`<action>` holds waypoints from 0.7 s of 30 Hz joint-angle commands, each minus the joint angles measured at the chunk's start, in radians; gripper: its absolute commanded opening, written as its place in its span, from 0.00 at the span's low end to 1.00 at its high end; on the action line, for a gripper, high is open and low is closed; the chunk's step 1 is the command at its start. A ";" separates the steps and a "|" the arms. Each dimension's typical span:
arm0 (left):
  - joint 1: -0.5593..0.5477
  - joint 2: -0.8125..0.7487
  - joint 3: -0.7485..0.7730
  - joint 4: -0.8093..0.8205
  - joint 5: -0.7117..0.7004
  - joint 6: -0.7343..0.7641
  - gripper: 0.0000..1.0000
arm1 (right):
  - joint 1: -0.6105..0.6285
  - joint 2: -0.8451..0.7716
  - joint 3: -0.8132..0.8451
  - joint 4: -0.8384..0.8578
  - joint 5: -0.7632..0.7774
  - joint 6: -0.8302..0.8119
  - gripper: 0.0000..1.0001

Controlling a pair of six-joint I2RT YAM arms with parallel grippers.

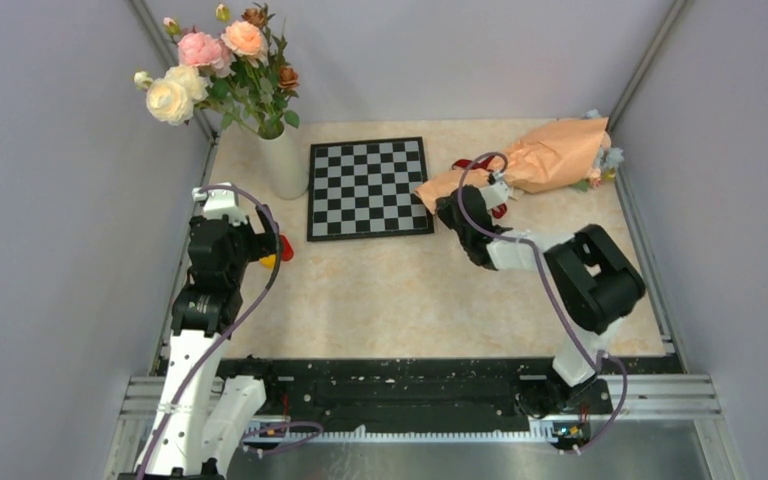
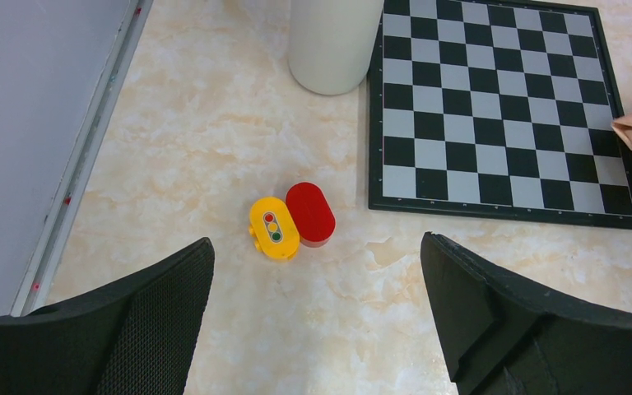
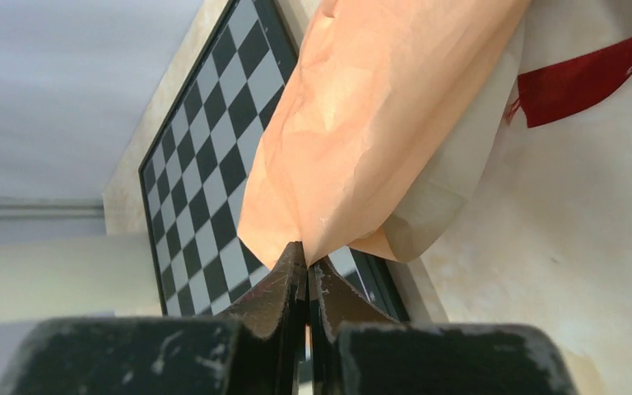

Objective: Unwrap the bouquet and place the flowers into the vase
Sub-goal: Adjust the fake flower at the center of the board.

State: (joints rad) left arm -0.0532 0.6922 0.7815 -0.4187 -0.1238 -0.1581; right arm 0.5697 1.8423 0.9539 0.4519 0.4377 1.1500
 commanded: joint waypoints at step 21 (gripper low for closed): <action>-0.002 -0.001 0.000 0.040 -0.014 0.005 0.99 | 0.015 -1.071 -0.507 -0.808 0.115 -0.121 0.50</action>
State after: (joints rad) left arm -0.0532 0.6899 0.7815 -0.4183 -0.1242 -0.1581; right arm 0.5739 0.8589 0.4534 -0.1749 0.4892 1.0245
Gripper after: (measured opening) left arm 0.986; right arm 0.359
